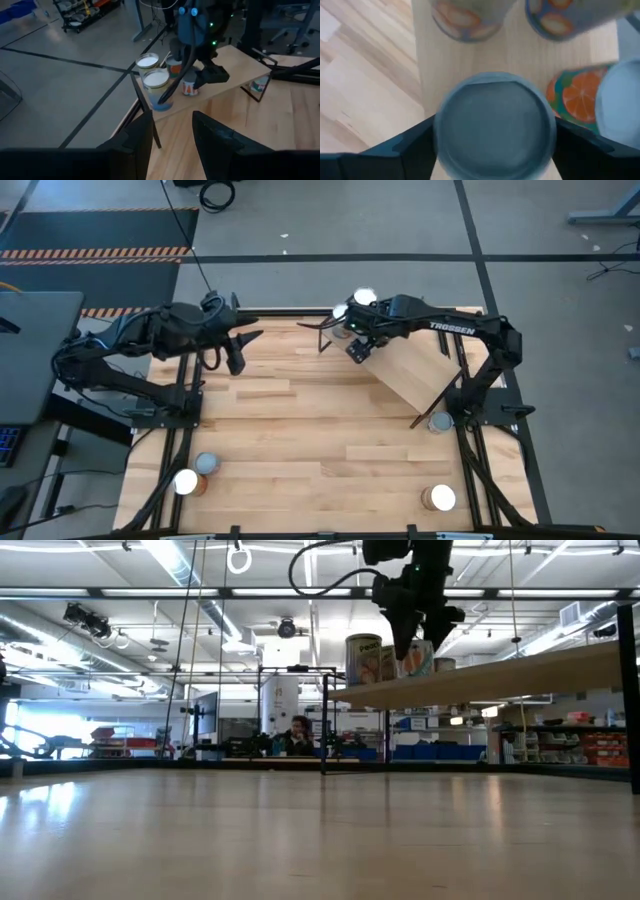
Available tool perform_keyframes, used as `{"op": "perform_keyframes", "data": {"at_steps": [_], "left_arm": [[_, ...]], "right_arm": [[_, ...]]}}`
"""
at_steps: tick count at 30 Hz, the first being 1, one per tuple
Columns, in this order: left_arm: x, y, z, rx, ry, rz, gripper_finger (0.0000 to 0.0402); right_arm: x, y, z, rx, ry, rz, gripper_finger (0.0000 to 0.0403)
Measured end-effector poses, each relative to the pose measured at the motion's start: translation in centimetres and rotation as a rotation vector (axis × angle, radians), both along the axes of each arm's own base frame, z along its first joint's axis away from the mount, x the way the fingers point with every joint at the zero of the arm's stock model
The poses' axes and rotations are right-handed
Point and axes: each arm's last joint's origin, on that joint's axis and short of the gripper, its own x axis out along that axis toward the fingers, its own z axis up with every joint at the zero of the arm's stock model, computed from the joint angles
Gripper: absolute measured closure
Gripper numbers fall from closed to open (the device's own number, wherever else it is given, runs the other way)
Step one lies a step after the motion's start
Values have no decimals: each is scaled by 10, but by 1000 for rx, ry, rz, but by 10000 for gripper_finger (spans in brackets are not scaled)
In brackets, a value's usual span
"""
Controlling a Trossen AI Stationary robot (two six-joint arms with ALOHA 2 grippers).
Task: Pick and place cans onto a shelf
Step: Put the canned carrots can on the shelf, then adjust the cans on the shelf
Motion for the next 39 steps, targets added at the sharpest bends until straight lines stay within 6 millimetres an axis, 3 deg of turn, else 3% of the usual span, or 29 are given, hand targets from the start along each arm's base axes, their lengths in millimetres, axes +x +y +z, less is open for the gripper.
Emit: {"op": "perform_keyframes", "data": {"at_steps": [3, 7, 13, 19, 25, 39], "left_arm": [[0, 1, 0, 11, 2, 25, 257], [-1, 1, 0, 27, 10, 40, 257], [0, 1, 1, 16, -10, 41, 257], [4, -1, 7, 18, -70, -53, 257], [3, -2, 5, 21, -40, -99, 257], [-3, -13, 8, 19, -53, -156, 257]], "right_arm": [[-3, 1, 3, 1, -12, -21, 48], [-12, 2, 27, -66, -84, -48, 47], [-49, -8, 55, -121, -83, -95, 53], [-60, -28, 46, -32, -98, 22, 57], [-62, -38, 48, -33, -123, 82, 29], [-42, -55, 15, 108, -15, 149, 46]]}}
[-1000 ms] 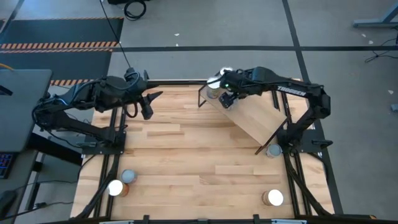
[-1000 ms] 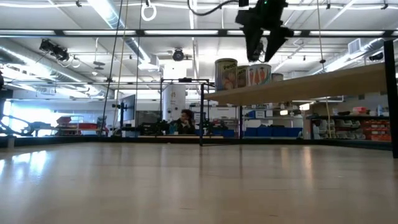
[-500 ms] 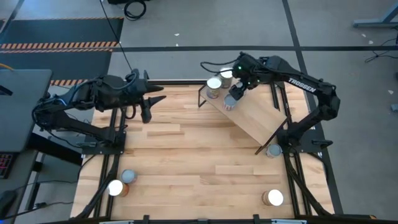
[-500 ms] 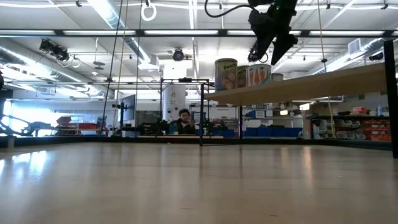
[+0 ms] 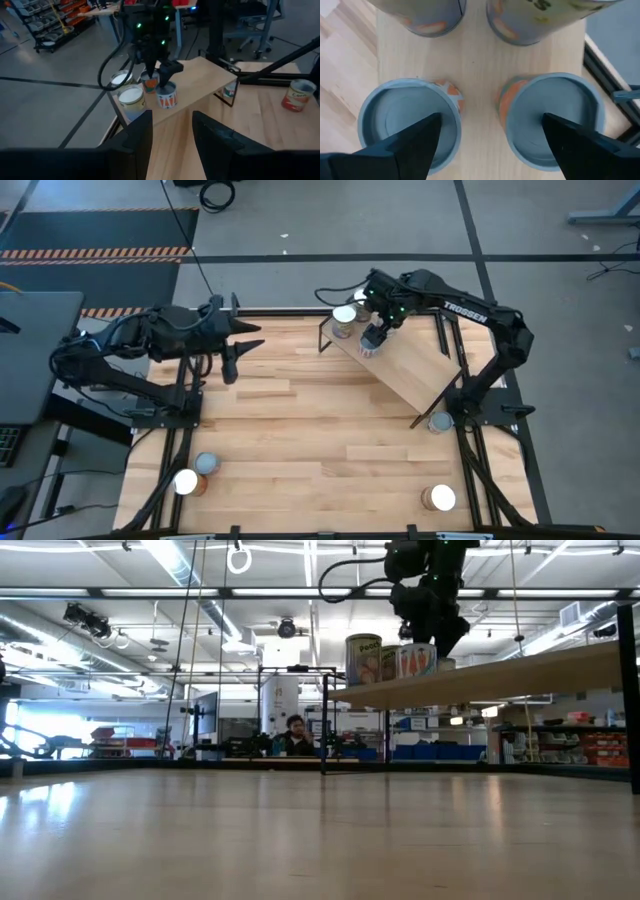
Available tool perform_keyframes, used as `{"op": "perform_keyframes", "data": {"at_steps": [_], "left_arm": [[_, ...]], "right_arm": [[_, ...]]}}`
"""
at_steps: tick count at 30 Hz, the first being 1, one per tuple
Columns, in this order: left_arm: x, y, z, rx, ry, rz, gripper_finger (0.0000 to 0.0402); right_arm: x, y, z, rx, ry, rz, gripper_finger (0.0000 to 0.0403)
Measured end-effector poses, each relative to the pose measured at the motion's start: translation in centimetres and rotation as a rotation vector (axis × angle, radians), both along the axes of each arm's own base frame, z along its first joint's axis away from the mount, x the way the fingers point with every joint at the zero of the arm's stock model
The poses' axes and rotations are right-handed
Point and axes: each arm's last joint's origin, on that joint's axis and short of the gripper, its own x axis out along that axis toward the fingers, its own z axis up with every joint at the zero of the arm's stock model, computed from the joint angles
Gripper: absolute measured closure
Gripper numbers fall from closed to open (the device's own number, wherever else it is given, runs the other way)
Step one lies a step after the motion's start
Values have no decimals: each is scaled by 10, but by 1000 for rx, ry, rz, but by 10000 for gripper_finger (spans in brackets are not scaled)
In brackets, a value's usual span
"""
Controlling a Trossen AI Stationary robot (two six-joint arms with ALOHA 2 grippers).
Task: Pick and place cans onto a shelf
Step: Adjust the cans on the shelf
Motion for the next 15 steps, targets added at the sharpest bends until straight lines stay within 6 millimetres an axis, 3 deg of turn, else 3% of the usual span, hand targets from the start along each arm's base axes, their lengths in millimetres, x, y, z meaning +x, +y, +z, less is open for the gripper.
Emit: {"op": "perform_keyframes", "data": {"at_steps": [15], "left_arm": [[-12, -14, -1, -20, 25, -67, 257]], "right_arm": [[4, 1, -3, 36, -14, -47, 57]]}}
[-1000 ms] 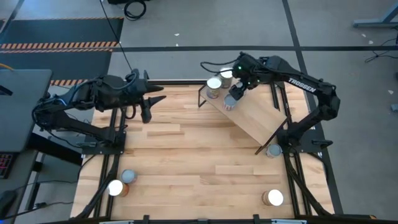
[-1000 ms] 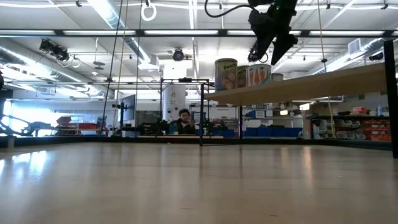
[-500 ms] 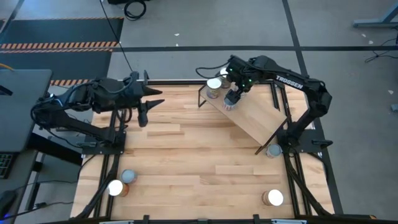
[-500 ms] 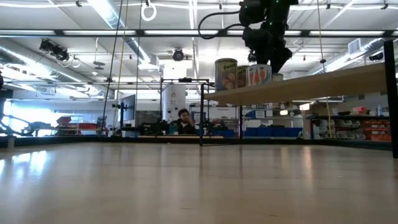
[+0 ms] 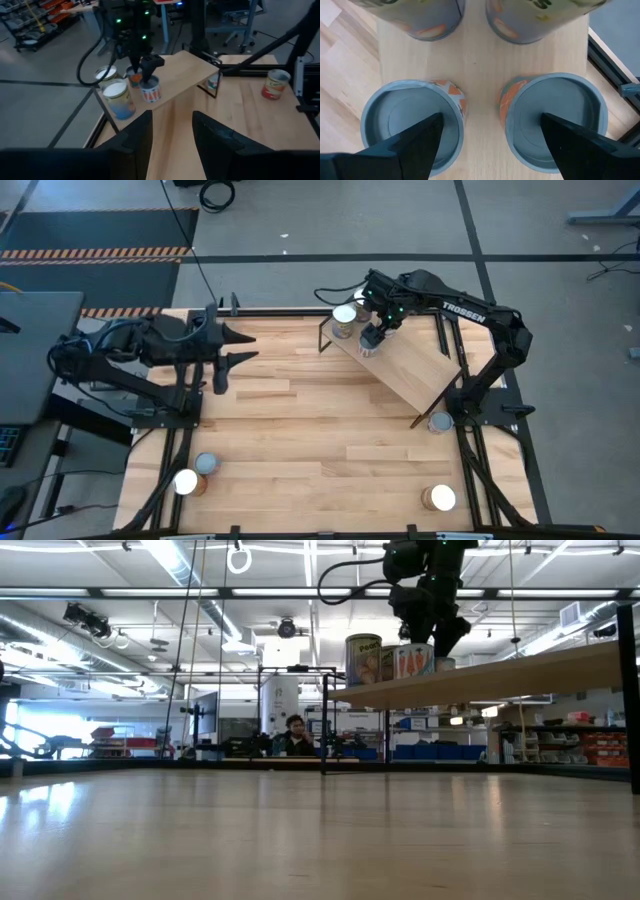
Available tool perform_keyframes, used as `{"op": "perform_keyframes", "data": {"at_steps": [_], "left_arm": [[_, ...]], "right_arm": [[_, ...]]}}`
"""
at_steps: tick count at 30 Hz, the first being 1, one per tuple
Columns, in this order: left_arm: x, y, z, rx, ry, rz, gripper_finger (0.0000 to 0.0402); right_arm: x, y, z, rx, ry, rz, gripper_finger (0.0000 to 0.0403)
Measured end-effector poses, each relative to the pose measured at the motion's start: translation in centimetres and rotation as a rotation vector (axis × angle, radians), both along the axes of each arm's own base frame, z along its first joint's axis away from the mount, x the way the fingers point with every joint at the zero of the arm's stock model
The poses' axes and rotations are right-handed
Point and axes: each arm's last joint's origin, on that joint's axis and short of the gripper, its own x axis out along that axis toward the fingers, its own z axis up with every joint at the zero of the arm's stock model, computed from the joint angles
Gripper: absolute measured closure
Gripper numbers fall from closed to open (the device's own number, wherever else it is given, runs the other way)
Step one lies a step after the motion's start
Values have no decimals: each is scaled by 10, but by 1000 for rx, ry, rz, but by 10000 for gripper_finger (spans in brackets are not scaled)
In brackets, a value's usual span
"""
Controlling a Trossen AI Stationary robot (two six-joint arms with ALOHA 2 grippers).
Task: Pick and place cans onto a shelf
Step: Adjust the cans on the shelf, then put the right canned corn on the shelf
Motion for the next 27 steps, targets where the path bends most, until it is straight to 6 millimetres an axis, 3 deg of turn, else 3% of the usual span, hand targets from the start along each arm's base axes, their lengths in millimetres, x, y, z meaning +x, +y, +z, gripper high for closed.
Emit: {"op": "perform_keyframes", "data": {"at_steps": [18, 24, 27], "left_arm": [[-2, -4, -3, -9, 27, 34, 258], [-3, -8, -5, -23, 37, 10, 258], [-3, -13, -4, -38, 21, -15, 258]], "right_arm": [[1, 2, 4, -50, -22, 38, 46], [-12, 10, 34, -134, -108, -31, 43], [-21, 30, 55, -152, -208, -30, 46]]}}
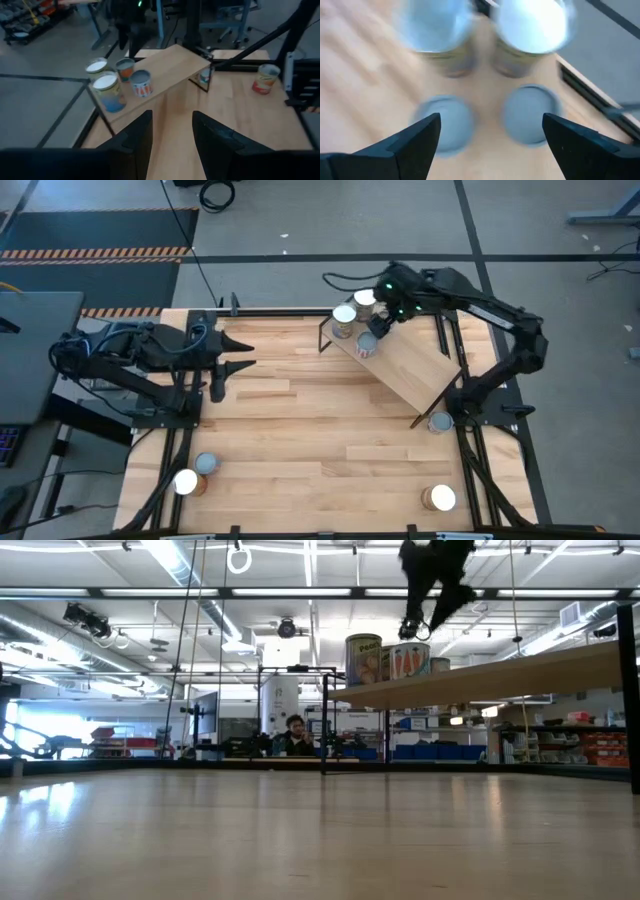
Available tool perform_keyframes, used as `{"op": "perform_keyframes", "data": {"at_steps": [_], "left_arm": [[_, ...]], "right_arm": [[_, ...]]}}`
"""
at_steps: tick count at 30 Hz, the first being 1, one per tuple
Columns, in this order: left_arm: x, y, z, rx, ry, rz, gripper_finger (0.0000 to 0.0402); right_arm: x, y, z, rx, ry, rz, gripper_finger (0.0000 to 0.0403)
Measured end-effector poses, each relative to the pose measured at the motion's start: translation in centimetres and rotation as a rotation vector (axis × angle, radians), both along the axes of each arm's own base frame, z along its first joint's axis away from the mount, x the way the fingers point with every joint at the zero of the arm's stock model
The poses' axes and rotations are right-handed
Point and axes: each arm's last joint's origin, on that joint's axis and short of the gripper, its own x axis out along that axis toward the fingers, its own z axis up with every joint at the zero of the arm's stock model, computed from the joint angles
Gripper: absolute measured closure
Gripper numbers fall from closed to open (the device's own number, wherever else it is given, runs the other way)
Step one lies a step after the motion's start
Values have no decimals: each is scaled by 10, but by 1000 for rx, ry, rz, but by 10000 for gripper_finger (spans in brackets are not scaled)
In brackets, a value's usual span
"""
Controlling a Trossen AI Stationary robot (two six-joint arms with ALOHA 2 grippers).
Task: Pick and place cans onto a shelf
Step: Put the right canned corn on the shelf
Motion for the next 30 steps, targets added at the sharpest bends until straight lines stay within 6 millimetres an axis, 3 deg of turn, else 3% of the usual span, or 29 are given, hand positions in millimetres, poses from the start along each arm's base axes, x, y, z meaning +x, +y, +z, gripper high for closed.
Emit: {"op": "perform_keyframes", "data": {"at_steps": [5, 12, 19, 24, 30], "left_arm": [[-1, -12, 2, -69, -40, -49, 258], [-1, -16, 3, -87, -59, -49, 258], [-1, -16, 4, -117, -68, -40, 258], [2, -18, 3, -357, -101, 8, 257], [9, -19, 0, -400, -98, 42, 257]], "right_arm": [[-9, 65, 21, 2, -122, 103, 52], [-29, 151, 16, 82, -149, 208, 54], [-34, 231, -19, 171, -53, 460, 54], [-34, 291, -48, 156, 63, 739, 54], [-40, 348, -82, 228, 204, 918, 54]]}}
